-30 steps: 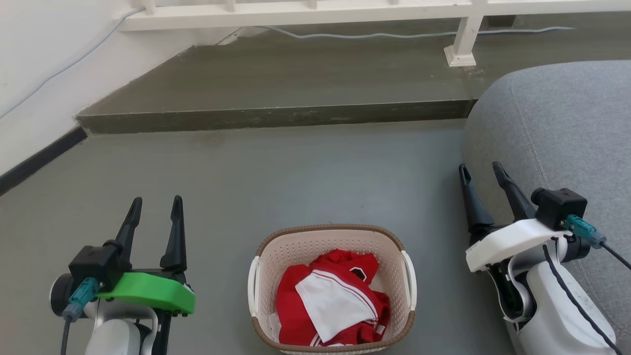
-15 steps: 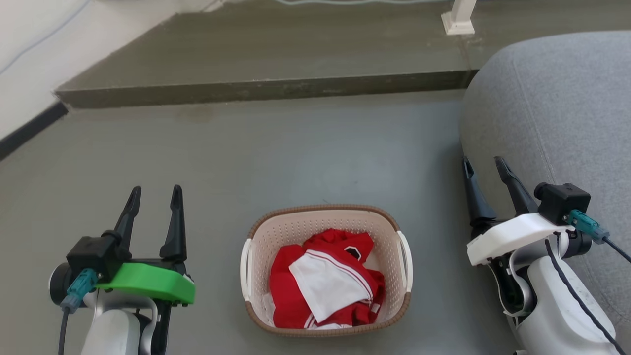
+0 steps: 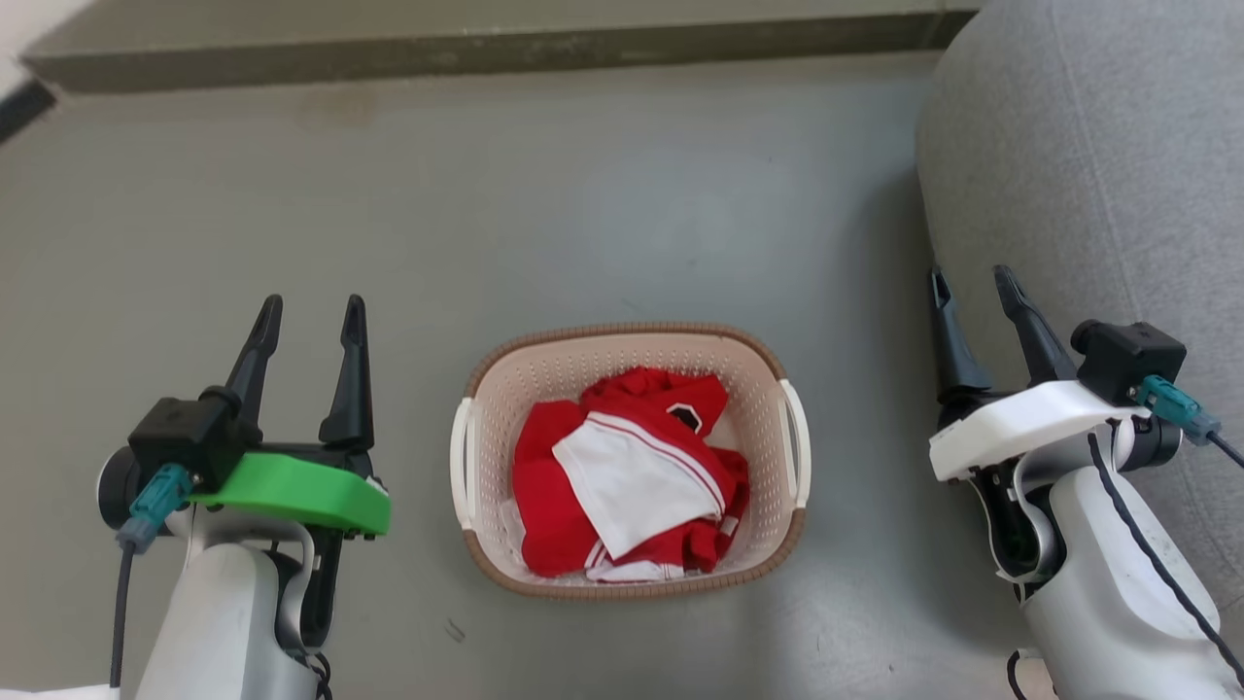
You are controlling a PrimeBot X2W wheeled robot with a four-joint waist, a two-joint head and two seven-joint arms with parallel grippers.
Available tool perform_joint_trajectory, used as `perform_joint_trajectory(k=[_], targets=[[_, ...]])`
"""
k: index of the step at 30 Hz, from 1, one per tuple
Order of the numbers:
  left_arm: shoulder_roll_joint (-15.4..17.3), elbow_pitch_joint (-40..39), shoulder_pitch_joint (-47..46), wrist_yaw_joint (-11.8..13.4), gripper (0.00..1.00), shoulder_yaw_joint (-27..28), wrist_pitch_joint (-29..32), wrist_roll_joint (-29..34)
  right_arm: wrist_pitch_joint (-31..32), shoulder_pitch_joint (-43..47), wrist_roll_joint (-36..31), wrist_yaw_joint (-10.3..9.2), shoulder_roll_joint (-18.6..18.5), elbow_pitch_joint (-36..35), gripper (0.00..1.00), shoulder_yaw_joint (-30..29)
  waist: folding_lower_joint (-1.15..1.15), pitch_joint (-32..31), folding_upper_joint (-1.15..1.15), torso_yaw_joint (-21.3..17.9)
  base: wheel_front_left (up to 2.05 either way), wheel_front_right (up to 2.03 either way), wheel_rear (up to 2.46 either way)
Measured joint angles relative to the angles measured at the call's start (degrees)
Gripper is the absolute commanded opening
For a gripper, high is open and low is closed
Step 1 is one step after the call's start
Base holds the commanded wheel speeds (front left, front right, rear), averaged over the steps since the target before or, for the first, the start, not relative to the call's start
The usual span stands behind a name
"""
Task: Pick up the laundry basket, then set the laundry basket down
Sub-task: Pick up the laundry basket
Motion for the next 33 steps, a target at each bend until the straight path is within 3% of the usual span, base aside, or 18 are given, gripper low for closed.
perform_joint_trajectory(k=[21,33], targets=[[-0.37,14.97,-10.29,-0.25,1.00,-4.80,0.00,-0.36,-0.08,-6.66,0.12,1.78,0.81,11.09,1.00,1.74,0.01,14.04,0.00,-0.01,0.00,0.00,0.00],[-0.63,25.97,-16.84,-0.25,1.00,-7.98,0.30,-5.04,-0.09,-11.48,0.10,2.63,1.63,18.89,1.00,3.43,0.00,20.20,0.00,0.91,0.00,0.00,0.00]])
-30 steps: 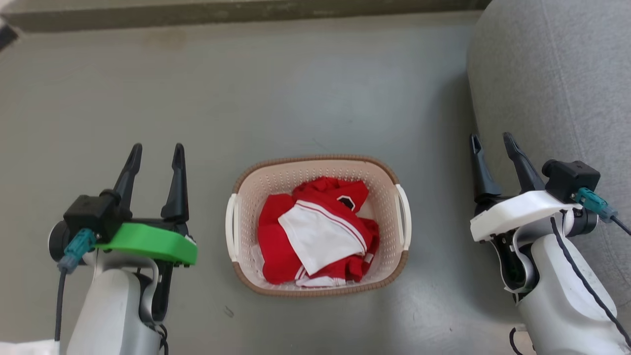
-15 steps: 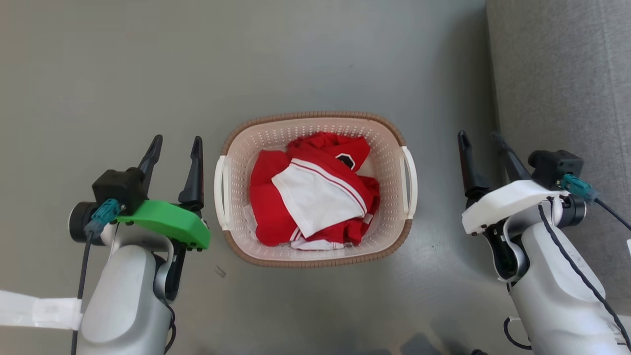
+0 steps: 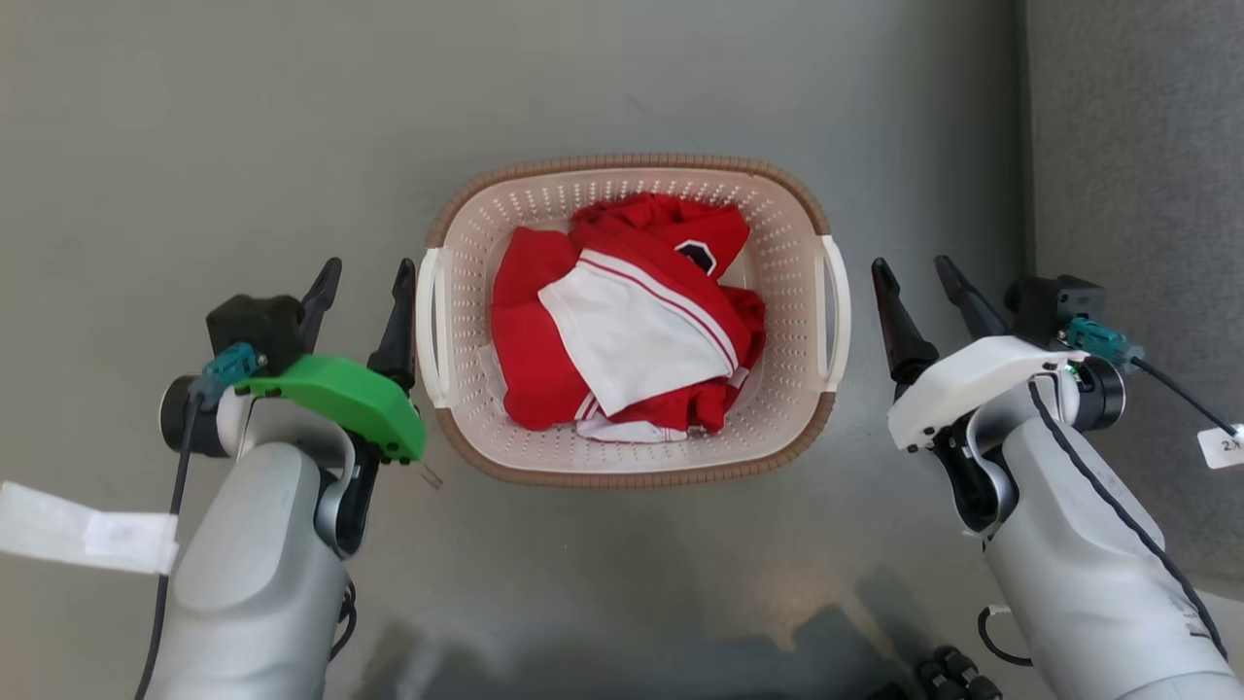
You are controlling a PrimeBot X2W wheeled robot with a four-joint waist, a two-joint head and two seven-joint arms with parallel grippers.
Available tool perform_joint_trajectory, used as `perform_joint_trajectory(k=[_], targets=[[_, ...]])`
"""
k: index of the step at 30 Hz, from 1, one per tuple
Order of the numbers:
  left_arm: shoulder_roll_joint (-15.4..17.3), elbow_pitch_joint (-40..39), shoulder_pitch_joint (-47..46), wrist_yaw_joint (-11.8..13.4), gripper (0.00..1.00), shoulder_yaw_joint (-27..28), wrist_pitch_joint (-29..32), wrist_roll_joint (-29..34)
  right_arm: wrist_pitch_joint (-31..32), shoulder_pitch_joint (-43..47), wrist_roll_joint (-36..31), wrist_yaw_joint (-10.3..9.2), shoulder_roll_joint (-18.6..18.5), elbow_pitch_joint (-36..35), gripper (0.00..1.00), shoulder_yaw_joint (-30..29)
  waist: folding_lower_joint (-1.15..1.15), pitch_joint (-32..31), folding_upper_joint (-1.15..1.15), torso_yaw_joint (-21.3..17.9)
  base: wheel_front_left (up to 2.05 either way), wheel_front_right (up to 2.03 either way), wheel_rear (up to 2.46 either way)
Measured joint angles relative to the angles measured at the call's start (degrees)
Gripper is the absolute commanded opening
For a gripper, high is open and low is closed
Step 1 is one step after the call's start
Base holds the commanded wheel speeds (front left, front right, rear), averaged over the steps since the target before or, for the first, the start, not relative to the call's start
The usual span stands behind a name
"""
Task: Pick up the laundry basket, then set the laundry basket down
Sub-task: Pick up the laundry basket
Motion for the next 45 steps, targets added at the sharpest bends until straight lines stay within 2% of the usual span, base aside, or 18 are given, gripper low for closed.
perform_joint_trajectory(k=[14,29,40,43,45], targets=[[-0.24,8.25,-6.66,0.00,1.00,-4.72,3.45,-4.74,1.15,-6.26,-0.03,0.94,0.37,10.11,1.00,2.99,0.00,6.35,0.00,0.02,0.00,0.00,0.00],[-0.14,14.92,-13.72,0.00,1.00,-8.06,7.10,-7.13,2.65,-15.20,-0.14,1.48,0.56,16.12,1.00,7.20,0.00,13.95,0.00,-0.36,0.00,0.00,0.00],[-0.23,16.99,-16.38,-0.01,1.00,-11.56,7.12,-9.29,3.81,-17.08,0.96,1.99,0.55,19.74,1.00,9.78,0.00,15.62,0.00,-0.04,0.00,0.00,0.00],[-0.25,17.48,-16.93,-0.01,0.81,-12.06,7.11,-9.72,3.63,-17.76,1.62,1.99,0.55,19.91,0.98,10.57,0.00,15.69,0.00,0.20,0.00,0.00,0.00],[-0.25,17.91,-17.12,-0.01,0.64,-12.44,7.09,-10.37,3.31,-18.21,1.68,2.00,0.55,19.91,0.85,11.25,0.00,15.69,0.00,0.32,0.00,0.00,0.00]])
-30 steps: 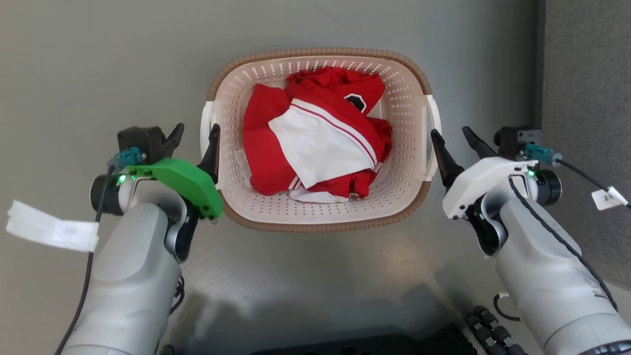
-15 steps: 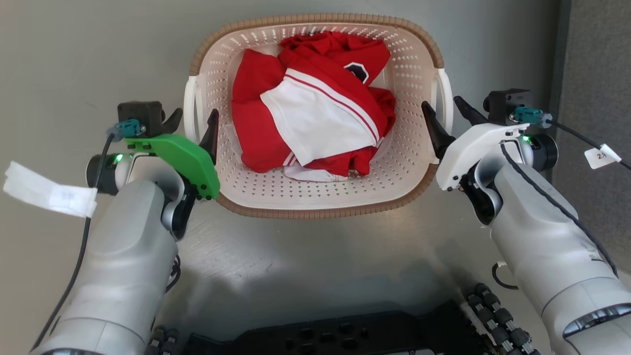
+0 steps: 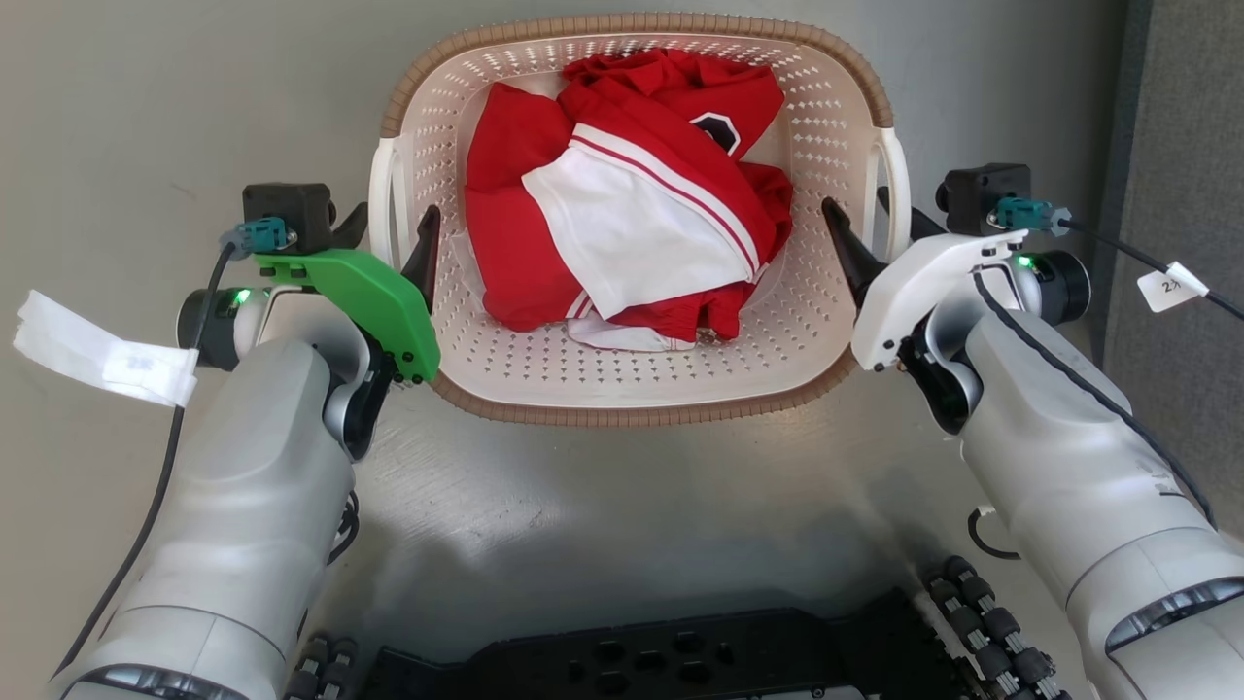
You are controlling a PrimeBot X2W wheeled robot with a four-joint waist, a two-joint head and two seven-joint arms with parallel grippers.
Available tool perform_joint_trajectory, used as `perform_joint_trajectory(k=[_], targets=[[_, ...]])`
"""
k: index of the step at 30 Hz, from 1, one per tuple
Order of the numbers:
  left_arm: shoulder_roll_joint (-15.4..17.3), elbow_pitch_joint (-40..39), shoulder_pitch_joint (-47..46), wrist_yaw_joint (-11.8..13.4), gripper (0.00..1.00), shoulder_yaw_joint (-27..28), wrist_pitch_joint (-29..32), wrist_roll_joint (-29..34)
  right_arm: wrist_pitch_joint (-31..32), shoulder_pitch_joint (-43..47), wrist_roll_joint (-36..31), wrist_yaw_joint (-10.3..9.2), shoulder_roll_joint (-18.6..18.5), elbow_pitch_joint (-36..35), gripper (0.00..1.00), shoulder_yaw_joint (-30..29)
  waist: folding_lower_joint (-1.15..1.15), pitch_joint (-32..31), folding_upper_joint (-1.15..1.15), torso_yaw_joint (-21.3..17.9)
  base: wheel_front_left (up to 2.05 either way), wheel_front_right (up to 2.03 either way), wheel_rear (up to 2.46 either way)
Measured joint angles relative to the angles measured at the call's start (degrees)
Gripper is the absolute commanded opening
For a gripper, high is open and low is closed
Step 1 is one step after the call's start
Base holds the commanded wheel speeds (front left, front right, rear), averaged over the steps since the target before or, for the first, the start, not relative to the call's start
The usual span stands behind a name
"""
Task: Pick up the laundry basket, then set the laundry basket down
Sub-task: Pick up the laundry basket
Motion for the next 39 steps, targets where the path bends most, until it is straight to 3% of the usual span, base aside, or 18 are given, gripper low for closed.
perform_joint_trajectory(k=[1,2,3,4,5,23,39], targets=[[0.00,0.27,-0.01,0.00,0.51,-0.24,-0.05,-0.34,-0.02,-0.18,0.08,0.00,0.01,0.00,0.75,0.24,0.00,-0.01,0.00,0.05,0.00,0.00,0.00],[0.00,0.46,-0.01,0.00,0.45,-0.49,-0.05,-0.59,-0.20,-0.31,0.34,0.00,0.00,0.00,0.47,0.42,0.00,-0.03,0.00,0.09,0.00,0.00,0.00],[0.00,0.54,-0.02,0.00,0.36,-0.71,-0.07,-0.94,-0.33,-0.55,0.64,0.00,0.00,0.03,0.39,0.62,0.00,-0.05,0.00,0.13,0.00,0.00,0.00],[0.00,0.59,-0.07,0.00,0.23,-0.88,-0.07,-1.38,-0.44,-0.75,1.08,0.00,0.00,0.05,0.26,0.81,0.00,-0.07,0.00,0.16,0.00,0.00,0.00],[-0.01,0.73,-0.21,0.00,0.00,-1.07,-0.07,-2.08,-0.52,-0.88,2.22,-0.02,-0.02,0.20,0.00,1.00,0.00,-0.12,0.00,0.22,0.00,0.00,0.00],[-0.27,2.63,-0.66,-0.31,0.00,-4.77,-1.09,-6.32,-1.44,-0.80,6.54,-0.02,-0.01,1.26,0.00,5.76,0.00,-3.29,0.00,0.25,0.00,0.00,0.00],[-0.15,4.64,3.36,-0.31,0.00,-8.43,-0.76,-11.51,-0.27,3.13,12.95,-0.09,-0.11,1.85,0.00,11.43,0.00,-12.45,0.00,0.35,0.00,0.00,0.00]])
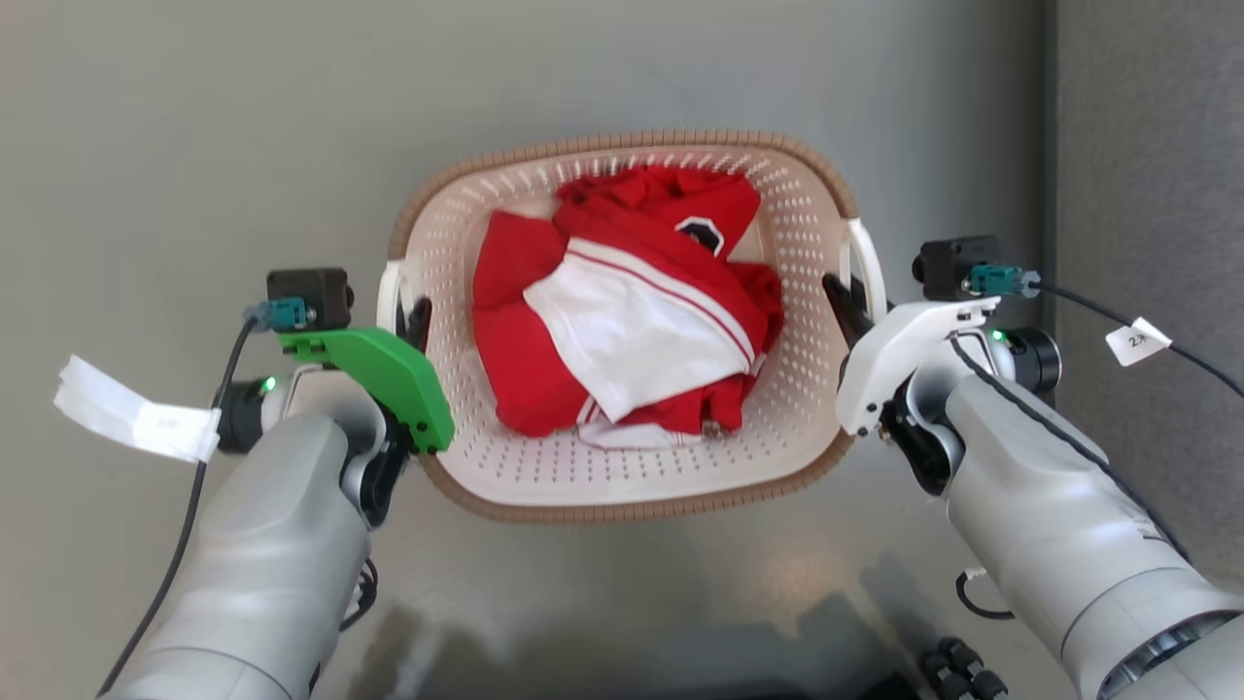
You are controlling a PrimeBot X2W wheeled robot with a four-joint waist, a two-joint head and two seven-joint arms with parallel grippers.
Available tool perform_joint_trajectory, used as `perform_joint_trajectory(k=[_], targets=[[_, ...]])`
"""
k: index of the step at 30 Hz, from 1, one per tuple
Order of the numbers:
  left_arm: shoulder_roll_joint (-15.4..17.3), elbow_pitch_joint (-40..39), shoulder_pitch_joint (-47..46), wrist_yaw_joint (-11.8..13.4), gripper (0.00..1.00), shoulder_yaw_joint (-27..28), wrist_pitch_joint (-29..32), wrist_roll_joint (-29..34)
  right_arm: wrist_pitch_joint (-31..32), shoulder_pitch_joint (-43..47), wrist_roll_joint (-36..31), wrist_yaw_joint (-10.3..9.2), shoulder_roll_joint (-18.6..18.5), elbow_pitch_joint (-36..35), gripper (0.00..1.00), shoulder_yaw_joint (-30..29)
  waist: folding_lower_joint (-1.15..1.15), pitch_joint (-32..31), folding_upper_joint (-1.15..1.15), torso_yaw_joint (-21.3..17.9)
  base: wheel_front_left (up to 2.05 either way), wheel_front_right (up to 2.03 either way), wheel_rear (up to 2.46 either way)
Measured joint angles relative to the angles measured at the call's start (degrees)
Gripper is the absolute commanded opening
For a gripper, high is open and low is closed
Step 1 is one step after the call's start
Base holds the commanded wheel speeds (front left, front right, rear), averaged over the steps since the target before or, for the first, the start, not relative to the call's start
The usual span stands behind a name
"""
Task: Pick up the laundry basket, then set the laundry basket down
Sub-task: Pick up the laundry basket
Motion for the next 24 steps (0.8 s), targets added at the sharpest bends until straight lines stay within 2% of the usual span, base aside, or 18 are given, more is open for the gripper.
perform_joint_trajectory(k=[24], targets=[[0.25,1.93,9.61,0.15,0.00,-4.89,7.06,-7.40,11.39,7.48,8.70,-0.08,-0.10,0.58,0.00,8.43,0.00,-19.30,0.00,-0.62,0.00,0.00,0.00]])
